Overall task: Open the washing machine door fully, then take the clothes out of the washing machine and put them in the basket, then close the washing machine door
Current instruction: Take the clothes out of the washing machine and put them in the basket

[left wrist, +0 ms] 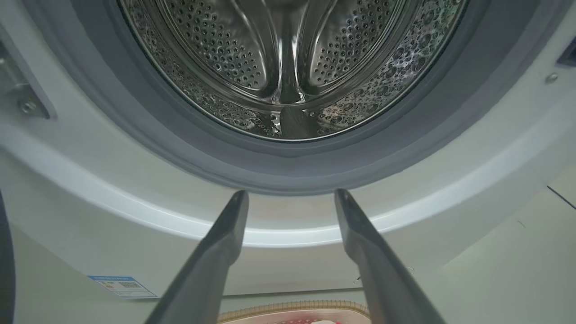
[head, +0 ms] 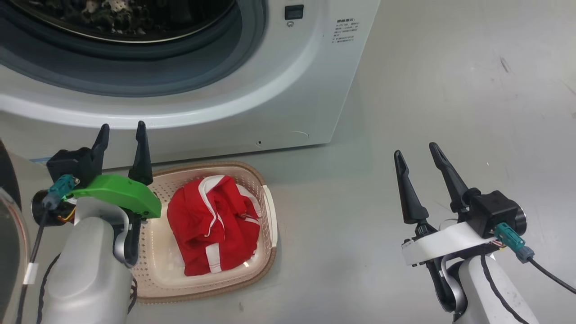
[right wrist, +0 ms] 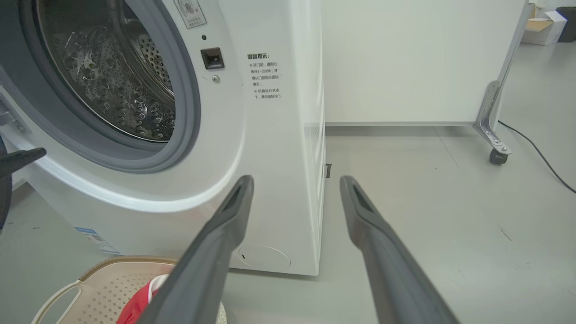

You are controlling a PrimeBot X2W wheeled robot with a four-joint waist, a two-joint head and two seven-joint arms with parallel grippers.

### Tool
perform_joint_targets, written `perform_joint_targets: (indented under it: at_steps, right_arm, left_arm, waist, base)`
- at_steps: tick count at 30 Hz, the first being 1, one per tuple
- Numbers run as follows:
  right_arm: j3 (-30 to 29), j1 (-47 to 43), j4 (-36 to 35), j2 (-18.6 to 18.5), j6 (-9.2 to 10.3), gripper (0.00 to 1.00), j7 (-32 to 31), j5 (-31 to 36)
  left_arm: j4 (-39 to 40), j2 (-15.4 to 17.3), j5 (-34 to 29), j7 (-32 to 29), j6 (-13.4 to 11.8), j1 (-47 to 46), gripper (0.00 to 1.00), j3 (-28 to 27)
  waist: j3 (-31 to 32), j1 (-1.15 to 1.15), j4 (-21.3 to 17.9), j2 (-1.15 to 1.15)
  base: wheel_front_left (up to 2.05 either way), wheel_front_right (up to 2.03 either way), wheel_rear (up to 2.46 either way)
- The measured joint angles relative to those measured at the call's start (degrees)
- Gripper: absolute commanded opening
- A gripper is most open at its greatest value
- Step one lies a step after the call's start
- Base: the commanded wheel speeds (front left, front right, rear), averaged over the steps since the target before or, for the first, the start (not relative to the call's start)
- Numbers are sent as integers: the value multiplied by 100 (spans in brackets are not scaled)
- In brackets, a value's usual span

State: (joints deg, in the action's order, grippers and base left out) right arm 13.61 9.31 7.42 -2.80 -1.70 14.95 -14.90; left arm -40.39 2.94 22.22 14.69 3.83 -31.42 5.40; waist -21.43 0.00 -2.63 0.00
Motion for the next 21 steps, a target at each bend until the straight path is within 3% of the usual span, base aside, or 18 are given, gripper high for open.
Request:
perform_joint_targets:
  at_steps: [10,21]
  right_arm:
    - [-60,-376,164,2,-26,100,0,2]
    - [-44,-854,247,11,-68,100,0,-32]
  left_arm:
    - [1132,-1,-400,1,-65,836,100,-35]
    - [1753,-9,-539,0,-187,1917,100,36]
  waist:
    - [678,0,141,0]
    - [1388,0,212,0]
  base:
    - [0,0,0]
    - [0,0,0]
